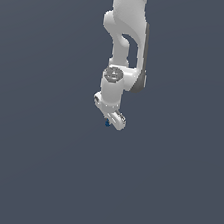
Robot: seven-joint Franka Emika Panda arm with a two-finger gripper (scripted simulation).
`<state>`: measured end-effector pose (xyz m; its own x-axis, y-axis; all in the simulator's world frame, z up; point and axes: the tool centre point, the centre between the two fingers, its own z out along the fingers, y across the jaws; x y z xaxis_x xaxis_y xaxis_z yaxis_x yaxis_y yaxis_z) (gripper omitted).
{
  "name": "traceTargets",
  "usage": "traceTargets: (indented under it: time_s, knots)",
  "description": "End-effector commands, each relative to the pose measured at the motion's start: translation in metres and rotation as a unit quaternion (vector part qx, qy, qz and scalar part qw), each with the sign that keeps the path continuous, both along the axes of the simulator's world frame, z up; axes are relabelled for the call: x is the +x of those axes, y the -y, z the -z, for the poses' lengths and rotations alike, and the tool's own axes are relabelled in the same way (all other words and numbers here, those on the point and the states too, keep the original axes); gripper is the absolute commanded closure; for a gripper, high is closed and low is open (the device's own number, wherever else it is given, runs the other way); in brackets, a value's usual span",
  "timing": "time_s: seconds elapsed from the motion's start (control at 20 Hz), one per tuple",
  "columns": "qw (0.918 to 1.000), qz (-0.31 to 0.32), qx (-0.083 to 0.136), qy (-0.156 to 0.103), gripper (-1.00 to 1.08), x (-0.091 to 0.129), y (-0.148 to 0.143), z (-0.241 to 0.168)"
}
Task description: Pick up the object and move it to a goal position.
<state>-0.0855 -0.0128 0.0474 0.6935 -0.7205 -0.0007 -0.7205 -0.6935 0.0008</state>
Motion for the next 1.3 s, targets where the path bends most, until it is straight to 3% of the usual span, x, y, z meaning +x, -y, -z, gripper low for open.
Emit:
traceTargets:
  time_s: [0.0, 0.45, 1.25]
  knots:
    - [1.0000, 0.000, 0.000, 0.000, 1.08, 0.003, 0.005, -0.006]
    - [1.0000, 0.001, 0.000, 0.001, 1.08, 0.026, 0.038, -0.054]
    - [1.0000, 0.000, 0.000, 0.000, 1.08, 0.090, 0.120, -0.175]
